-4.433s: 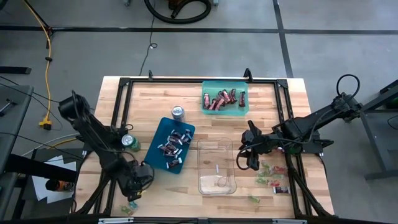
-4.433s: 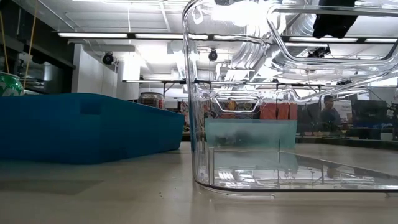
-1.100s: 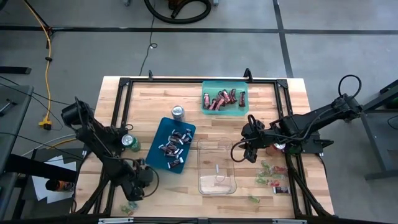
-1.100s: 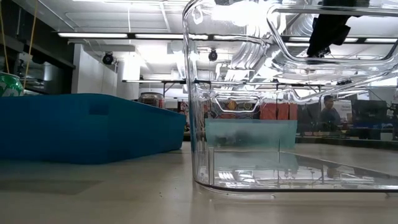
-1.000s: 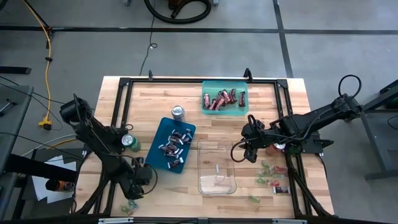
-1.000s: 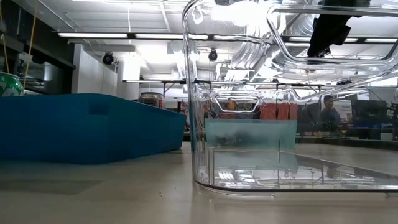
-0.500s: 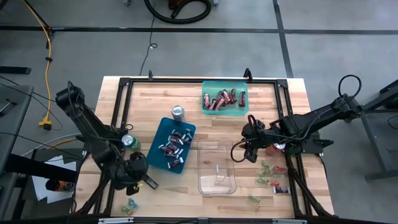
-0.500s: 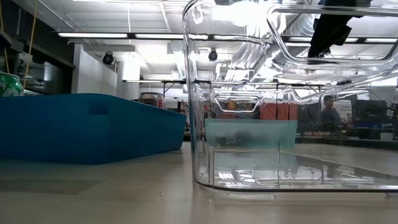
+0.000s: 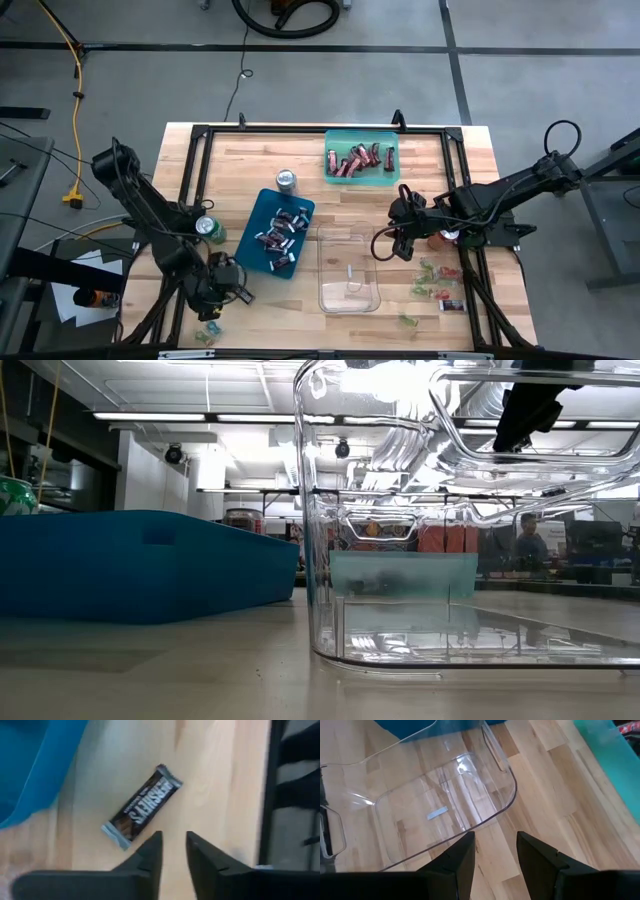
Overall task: Sort candy
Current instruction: Put the chocolate bar into the blue bin
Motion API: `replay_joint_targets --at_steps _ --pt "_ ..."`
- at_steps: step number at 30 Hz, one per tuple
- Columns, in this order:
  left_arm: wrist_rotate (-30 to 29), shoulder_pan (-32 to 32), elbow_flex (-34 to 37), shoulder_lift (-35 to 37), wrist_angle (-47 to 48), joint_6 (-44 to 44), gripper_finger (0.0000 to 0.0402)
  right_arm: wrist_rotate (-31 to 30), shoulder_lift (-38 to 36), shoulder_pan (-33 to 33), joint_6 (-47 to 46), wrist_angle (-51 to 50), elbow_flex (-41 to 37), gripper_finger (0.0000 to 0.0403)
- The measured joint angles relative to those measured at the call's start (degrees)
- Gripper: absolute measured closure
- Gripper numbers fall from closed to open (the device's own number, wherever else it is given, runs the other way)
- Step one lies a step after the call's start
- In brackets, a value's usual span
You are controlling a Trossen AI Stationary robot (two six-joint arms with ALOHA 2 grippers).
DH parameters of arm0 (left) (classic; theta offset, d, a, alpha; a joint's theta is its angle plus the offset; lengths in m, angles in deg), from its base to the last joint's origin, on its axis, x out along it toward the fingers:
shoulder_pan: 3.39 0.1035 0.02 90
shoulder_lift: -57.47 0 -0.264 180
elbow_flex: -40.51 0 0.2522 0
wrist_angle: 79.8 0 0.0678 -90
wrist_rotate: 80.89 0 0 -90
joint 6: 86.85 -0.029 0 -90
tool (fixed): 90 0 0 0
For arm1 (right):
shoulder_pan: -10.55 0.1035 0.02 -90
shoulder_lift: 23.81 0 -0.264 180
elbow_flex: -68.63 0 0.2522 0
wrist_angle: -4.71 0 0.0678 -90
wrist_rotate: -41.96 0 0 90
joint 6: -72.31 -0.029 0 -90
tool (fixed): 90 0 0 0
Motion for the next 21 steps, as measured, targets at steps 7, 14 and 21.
replay_joint_targets --at_steps 7,14,21 --pt "-4.32 0.70 -0.02 -7.54 0.43 -16.74 0.0217 -0.39 0.00 0.00 0.46 0.04 0.00 0.0265" --pt "-0.55 1.35 -0.42 -15.95 -0.27 -26.30 0.0178 -0.33 0.00 0.00 -0.82 0.02 0.00 0.0265" --pt "-0.96 1.38 -0.72 -17.87 -0.69 -25.39 0.0273 -0.32 0.00 0.00 -1.28 0.06 0.00 0.0265"
